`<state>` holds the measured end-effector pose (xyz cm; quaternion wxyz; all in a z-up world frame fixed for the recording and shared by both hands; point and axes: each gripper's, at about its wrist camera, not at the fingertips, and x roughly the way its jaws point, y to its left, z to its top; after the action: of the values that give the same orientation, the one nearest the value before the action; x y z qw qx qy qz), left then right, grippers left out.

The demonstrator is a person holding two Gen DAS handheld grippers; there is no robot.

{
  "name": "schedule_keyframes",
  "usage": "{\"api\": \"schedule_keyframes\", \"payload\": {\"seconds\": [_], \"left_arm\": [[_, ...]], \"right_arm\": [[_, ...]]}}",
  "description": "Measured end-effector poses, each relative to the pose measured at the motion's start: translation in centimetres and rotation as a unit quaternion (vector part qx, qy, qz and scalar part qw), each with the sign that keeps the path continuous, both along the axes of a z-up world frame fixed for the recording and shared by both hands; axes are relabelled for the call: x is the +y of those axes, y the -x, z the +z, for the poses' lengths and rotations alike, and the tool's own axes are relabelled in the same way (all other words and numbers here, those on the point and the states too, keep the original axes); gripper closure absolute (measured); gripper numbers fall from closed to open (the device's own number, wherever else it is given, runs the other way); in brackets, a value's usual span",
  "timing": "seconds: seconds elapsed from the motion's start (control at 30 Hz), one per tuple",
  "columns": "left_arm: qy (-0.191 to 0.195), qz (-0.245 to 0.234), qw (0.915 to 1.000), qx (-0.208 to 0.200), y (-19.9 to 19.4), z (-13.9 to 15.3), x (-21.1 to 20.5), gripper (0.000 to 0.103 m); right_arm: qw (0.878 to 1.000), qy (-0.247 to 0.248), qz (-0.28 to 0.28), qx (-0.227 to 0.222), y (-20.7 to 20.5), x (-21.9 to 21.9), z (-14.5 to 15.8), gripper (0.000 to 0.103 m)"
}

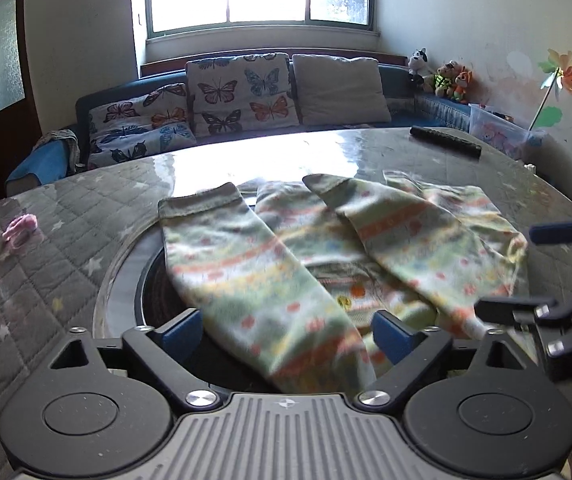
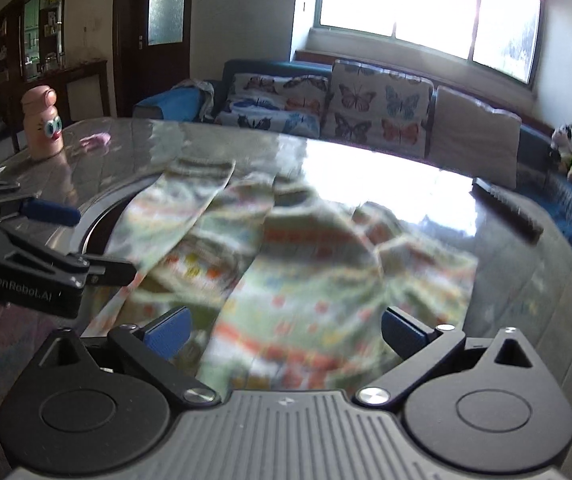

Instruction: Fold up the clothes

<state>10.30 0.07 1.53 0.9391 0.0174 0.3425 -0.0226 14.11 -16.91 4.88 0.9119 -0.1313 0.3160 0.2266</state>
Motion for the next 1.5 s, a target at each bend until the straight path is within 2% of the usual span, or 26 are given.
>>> {"api": "schedule_keyframes", "payload": {"seconds": [0.07,0.2,0.27,0.5,0.6,0.77,0.8,0.83,0.87,0.9,0.93,0.97,1.03,1.13,1.2,1.5], "left_arm": [[0.002,0.001,1.0000,0.007,-1.1,-0.2,0.1,0.021],[0.006,0.004,0.9998,0.021,-3.1,-0.7,0.6,0.030],[0.007,0.005,0.9997,0.025,-4.0,-0.9,0.9,0.031],[0.007,-0.004,0.9997,0.025,-6.8,-1.0,1.0,0.030],[0.005,-0.008,0.9995,0.032,-8.2,-1.5,0.9,0.030],[-0.004,-0.011,0.9985,0.053,-10.1,-3.0,0.6,0.031],[-0.006,-0.011,0.9983,0.056,-10.4,-3.2,0.6,0.035],[-0.006,-0.011,0.9983,0.058,-10.5,-3.4,0.6,0.041],[-0.003,-0.012,0.9984,0.056,-10.5,-3.5,0.7,0.042],[-0.003,-0.011,0.9984,0.055,-10.5,-3.4,0.8,0.050],[-0.004,-0.009,0.9985,0.053,-10.4,-3.4,1.0,0.058],[-0.005,-0.007,0.9986,0.052,-10.4,-3.3,1.1,0.062],[-0.003,0.001,0.9988,0.049,-10.2,-3.2,1.7,0.082],[0.019,0.014,0.9987,0.046,-9.6,-2.7,3.1,0.095],[0.022,0.022,0.9988,0.037,-8.9,-2.3,3.7,0.098],[0.029,0.074,0.9968,-0.008,-4.9,0.4,6.3,0.101]], "right_arm": [[1.000,0.008,-0.001,-0.006,-1.5,0.5,0.2,0.009],[1.000,0.017,0.005,-0.003,-4.4,1.7,-0.2,0.013],[1.000,0.021,0.009,-0.003,-5.7,2.4,-0.4,0.018],[0.999,0.033,0.026,0.001,-9.7,5.4,-1.8,0.021],[0.998,0.041,0.036,0.011,-11.3,6.7,-2.9,0.026],[0.997,0.069,0.030,0.027,-12.7,7.2,-4.7,0.046],[0.997,0.071,0.030,0.024,-12.7,7.1,-4.9,0.048],[0.997,0.070,0.029,0.022,-12.7,6.9,-4.9,0.055],[0.997,0.067,0.027,0.021,-12.6,6.6,-4.9,0.064],[0.998,0.062,0.024,0.023,-12.6,6.2,-4.8,0.069],[0.998,0.054,0.020,0.027,-12.7,5.8,-4.6,0.080],[0.998,0.047,0.016,0.028,-12.7,5.3,-4.3,0.088],[0.999,0.034,0.009,0.027,-12.7,4.3,-3.9,0.092],[1.000,0.016,-0.008,0.015,-12.0,2.7,-2.7,0.096],[1.000,0.006,-0.022,0.004,-11.3,1.5,-1.8,0.099],[0.993,-0.025,-0.110,-0.036,-7.2,-6.1,1.3,0.100]]}}
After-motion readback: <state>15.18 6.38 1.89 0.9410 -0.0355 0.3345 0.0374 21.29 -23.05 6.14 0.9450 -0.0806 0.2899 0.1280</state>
